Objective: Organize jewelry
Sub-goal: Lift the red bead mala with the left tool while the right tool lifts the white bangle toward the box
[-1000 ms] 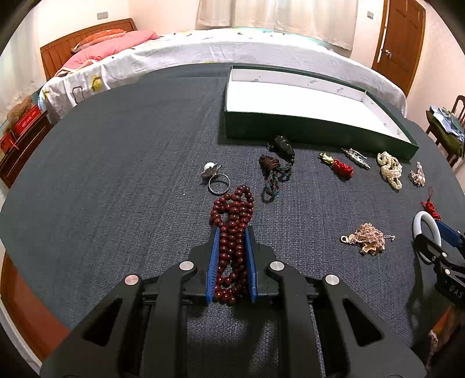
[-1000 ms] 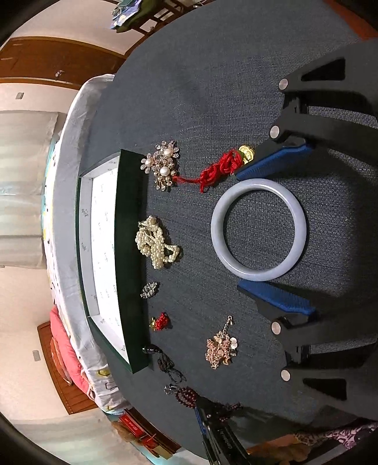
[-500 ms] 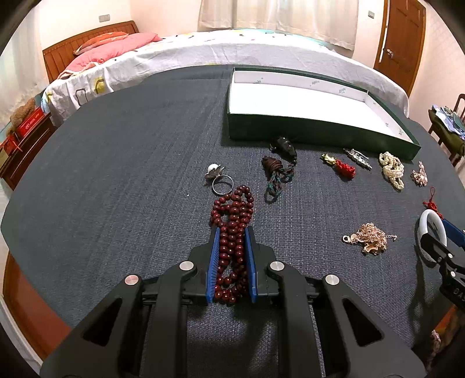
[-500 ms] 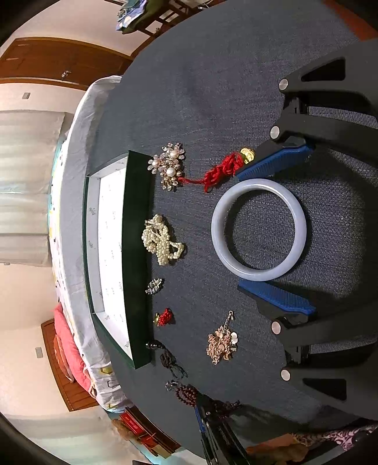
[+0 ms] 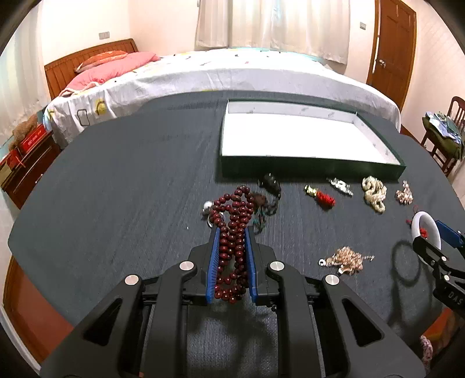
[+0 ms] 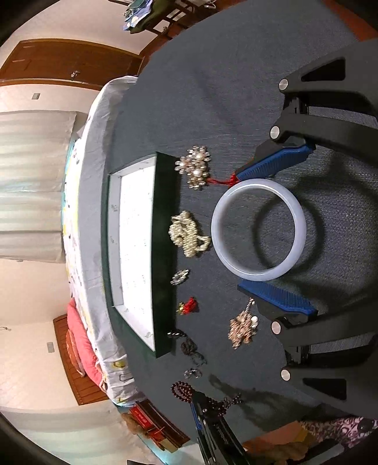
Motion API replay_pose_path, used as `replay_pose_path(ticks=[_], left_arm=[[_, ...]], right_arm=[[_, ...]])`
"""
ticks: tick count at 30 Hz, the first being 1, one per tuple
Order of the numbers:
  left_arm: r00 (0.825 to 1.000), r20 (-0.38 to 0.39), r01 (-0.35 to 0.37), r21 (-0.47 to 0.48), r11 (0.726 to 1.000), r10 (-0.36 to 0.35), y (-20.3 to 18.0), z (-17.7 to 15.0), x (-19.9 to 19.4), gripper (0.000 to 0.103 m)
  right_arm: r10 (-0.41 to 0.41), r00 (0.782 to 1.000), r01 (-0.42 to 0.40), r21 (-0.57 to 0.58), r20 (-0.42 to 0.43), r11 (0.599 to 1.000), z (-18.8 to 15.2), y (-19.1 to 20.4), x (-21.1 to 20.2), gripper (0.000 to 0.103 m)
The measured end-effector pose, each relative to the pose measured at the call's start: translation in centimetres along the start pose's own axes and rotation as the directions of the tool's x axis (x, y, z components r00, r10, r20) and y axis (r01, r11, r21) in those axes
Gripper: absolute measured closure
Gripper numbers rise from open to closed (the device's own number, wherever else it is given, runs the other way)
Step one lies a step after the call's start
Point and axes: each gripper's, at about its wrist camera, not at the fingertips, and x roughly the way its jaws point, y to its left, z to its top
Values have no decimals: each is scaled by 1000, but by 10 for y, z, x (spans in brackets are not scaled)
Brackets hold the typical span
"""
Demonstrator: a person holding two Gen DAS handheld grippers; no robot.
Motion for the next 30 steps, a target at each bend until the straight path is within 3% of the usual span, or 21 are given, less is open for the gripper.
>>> replay_pose_path(ticks=[15,30], left_arm=[[999,45,18,30,999,-19,-14,36,1,86],[992,114,41,57,997,-48,-31,95,27,86]], right_arm=[[27,996,-28,0,85,1000,41,-1,-3,35],[23,989,-23,-1,148,1000,93,-12,15,35]])
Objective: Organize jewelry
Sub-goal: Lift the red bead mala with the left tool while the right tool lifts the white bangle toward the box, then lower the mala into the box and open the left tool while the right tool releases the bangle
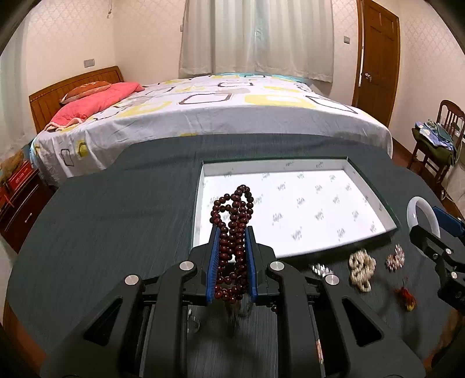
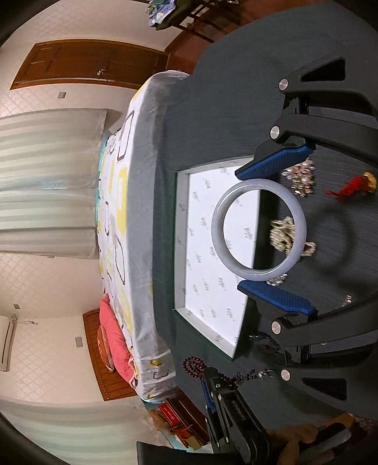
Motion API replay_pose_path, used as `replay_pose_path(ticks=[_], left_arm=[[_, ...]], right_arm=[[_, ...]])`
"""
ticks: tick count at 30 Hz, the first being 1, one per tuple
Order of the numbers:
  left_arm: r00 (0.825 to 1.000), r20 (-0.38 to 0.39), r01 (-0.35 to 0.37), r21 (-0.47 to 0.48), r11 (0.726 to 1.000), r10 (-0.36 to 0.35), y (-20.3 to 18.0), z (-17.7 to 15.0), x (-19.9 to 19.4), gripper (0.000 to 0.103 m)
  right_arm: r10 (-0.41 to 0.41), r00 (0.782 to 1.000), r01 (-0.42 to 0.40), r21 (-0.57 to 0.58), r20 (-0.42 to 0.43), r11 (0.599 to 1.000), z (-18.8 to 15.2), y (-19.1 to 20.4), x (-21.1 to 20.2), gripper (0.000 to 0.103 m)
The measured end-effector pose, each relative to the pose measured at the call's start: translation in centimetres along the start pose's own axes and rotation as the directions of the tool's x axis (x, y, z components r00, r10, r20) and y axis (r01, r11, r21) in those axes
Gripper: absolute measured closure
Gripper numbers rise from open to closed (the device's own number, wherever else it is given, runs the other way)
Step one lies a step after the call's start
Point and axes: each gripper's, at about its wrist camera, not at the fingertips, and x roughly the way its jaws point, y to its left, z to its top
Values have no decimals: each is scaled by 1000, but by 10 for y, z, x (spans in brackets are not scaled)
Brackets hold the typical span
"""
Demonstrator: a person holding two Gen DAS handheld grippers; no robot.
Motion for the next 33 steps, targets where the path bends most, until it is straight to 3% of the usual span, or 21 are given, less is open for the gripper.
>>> replay_pose_path(ticks=[8,20,33], left_arm=[[1000,8,-10,9,1000,10,-2,19,24,86],[1000,-17,-9,19,1000,10,-5,20,47,86],[998,-46,-32,46,998,34,-18,50,110,86]], right_arm=[[5,1000,-4,41,-4,999,18,-16,17,35],[0,1000,1,46,-23,999,26,-22,37,35],[-36,999,36,17,-28,999,59,-24,110,35]])
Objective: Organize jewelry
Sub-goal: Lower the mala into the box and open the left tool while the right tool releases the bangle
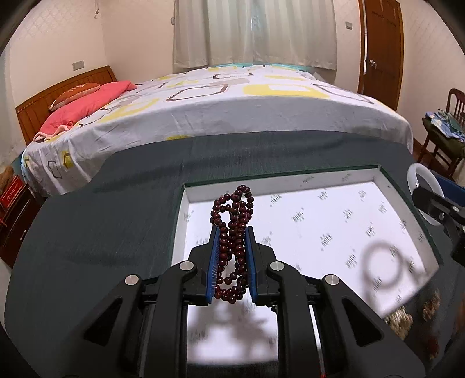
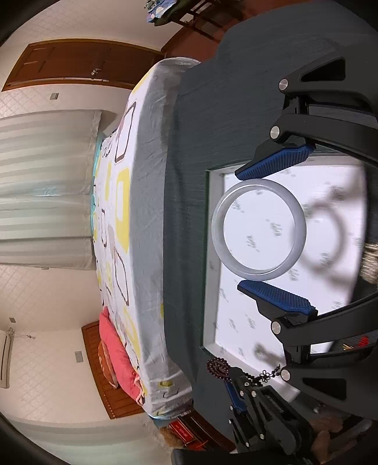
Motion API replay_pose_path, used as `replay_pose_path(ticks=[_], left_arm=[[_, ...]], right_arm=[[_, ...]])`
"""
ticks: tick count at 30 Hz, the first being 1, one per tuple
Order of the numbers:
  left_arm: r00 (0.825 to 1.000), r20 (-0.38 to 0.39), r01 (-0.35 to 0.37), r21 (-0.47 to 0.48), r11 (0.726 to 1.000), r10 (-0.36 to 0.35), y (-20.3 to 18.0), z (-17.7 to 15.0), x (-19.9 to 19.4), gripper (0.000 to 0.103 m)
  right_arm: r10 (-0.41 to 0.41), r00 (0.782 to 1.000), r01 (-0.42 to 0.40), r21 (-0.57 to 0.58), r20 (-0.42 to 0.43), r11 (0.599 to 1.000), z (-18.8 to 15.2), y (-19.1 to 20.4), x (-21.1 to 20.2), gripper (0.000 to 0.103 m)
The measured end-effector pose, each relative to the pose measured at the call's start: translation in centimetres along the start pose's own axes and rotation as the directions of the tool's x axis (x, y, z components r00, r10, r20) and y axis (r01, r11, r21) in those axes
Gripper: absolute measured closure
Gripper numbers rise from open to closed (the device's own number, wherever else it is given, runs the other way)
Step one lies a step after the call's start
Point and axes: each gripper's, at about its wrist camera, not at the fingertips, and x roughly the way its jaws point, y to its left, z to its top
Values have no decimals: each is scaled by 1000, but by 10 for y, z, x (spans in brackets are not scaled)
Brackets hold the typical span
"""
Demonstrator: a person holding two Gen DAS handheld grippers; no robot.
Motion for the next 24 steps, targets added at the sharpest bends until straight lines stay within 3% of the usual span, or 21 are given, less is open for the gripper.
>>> replay_pose_path(ticks=[9,18,23,24], left_arm=[[993,-115,14,-26,1000,-17,-7,24,60,86],[965,-262,26,-43,999,-36,-12,31,103,85],[962,-271,14,-41,999,-24,-11,31,105,73],[962,-273,12,-45,999,-24,-11,31,105,66]], right_arm=[[-20,994,19,-5,-104,1000,15,-5,60,35],[-14,967,16,4,-255,1000,15,-8,100,35],[-13,949,14,2,-315,1000,14,-8,110,34],[-14,945,13,-3,-327,1000,13,-8,111,34]])
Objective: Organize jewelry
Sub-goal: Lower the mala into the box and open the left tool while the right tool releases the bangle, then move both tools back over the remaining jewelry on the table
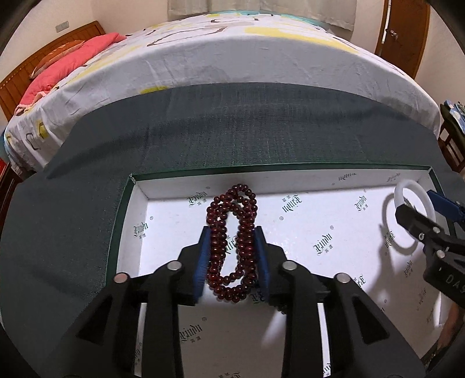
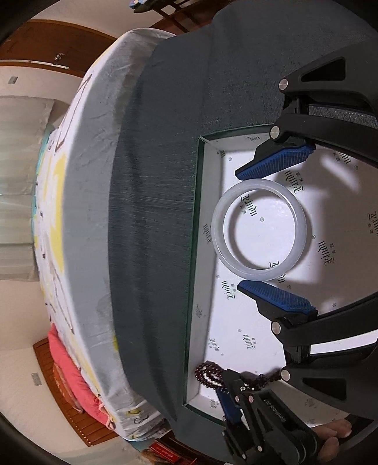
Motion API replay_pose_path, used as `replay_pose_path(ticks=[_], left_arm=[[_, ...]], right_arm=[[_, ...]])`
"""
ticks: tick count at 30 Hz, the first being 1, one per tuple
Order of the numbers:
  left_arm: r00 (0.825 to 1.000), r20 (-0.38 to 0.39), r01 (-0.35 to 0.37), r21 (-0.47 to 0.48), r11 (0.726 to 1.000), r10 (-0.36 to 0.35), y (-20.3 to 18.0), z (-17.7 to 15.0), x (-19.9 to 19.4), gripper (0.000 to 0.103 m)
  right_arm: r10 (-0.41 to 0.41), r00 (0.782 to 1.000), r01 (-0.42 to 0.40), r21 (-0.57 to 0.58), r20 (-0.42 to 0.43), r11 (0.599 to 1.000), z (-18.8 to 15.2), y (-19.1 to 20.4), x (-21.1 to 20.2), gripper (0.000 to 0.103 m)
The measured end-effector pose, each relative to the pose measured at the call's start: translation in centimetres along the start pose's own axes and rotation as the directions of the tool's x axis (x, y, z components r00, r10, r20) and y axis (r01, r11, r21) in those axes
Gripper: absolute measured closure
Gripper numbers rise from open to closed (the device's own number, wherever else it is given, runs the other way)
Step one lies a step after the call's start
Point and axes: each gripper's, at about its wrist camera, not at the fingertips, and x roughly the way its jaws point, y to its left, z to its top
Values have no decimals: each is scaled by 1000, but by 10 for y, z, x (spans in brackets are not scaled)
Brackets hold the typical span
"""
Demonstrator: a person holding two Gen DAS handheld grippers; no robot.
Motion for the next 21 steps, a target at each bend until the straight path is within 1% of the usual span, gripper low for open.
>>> replay_pose_path(ticks=[1,5,6,8,9,10,13,15,18,21], left_arm=[[1000,-4,3,-2,1000,-3,0,1,1,58],[1000,-15,16,-10,1000,-16,2,2,3,47],[1000,-19,17,-11,1000,-17,2,1,3,42],[999,-23,23,-11,1000,-23,1,1,3,40],[999,-24,24,-10,1000,-25,1,1,3,37],[999,-27,25,-9,1000,-25,1,1,4,33],[999,-23,26,-11,1000,-26,1,1,3,30],[1000,3,20,-19,1000,-20,2,0,-2,27],[998,69,10,-25,1000,-8,4,-2,-15,25],[988,157,17,-44,999,-10,7,-7,-39,25]], right_arm=[[-4,1000,3,-6,-13,1000,0,2,2,34],[-6,999,6,-15,-40,1000,0,3,6,34],[-7,999,6,-16,-43,1000,0,3,6,34],[-4,1000,4,-17,-30,1000,-1,3,3,29],[-4,1000,4,-20,-25,1000,0,5,3,28],[-4,1000,4,-23,-24,1000,1,5,3,27],[-15,1000,15,-31,-1,999,1,5,-1,27],[-14,1000,15,-22,25,1000,0,3,-7,27],[7,996,-7,7,94,1000,-3,-1,-30,27],[12,986,-15,16,169,1000,-7,-3,-57,27]])
